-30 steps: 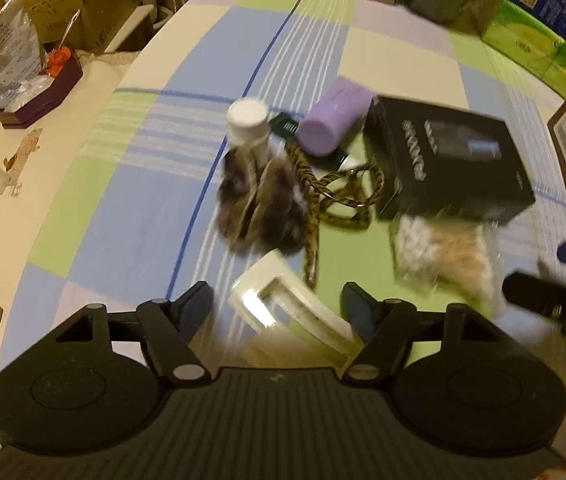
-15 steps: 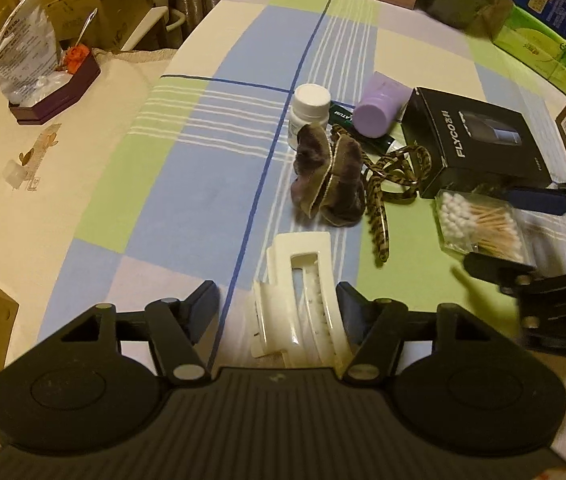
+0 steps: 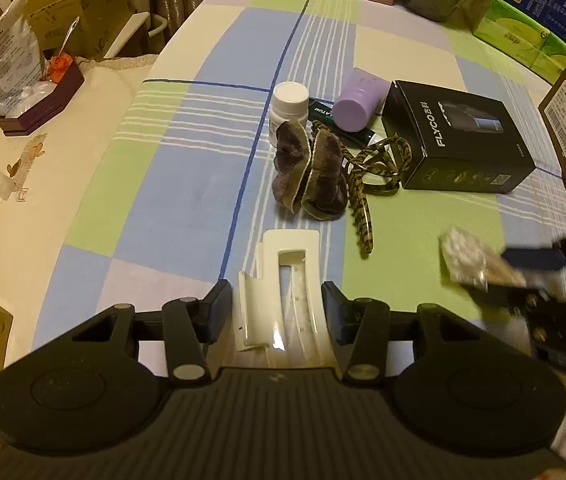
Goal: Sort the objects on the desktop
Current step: 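Grasp the white plastic clip with the left tool while the right tool grasps the cotton swab bag, then carry the clip and swab bag into the cardboard box and release them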
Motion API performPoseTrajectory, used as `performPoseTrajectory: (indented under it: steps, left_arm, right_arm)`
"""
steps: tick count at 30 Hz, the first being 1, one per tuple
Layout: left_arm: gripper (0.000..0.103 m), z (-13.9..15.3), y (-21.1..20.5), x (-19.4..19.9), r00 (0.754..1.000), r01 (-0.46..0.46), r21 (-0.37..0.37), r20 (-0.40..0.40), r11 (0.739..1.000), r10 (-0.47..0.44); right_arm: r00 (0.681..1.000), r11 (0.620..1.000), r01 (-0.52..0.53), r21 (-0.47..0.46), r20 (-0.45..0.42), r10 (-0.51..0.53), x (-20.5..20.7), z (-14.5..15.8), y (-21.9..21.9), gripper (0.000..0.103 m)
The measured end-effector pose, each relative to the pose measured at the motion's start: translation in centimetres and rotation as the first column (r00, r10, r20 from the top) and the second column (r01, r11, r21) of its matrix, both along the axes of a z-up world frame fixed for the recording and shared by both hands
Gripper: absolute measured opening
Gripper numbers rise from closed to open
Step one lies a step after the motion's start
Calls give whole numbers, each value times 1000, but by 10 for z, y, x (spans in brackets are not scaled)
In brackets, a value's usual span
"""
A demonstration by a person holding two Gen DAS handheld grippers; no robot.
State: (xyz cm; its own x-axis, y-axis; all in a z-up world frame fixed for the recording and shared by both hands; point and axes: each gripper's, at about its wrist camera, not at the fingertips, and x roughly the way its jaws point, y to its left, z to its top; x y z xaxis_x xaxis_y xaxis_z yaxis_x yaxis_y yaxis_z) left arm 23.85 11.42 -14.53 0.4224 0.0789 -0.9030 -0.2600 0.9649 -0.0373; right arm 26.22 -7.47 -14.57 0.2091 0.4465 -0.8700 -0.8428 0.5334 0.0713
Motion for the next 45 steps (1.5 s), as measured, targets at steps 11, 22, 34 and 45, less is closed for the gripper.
performPoseTrajectory:
  steps: [11,22,34,45]
  left_arm:
    - [44,-3,-6,5,999,37,50,-10,998,-36]
    - [36,2,-13,-20,997,83,52,5,995,-83]
    - [36,27,-31,-48,989,134,7,58,991,-135]
    - [36,59,-76,-40,962,241,-12,132,970,-237]
  right_arm:
    - [1000,999,20,45,21,-21,1,-12,-5,46]
    - [999,998,40,48,-25,-38,-17,-8,-23,27]
    - [982,978,174,112,-91,-164,-23,10,-75,25]
    - [965,953,255,162,-101,-242,-24,35,-119,25]
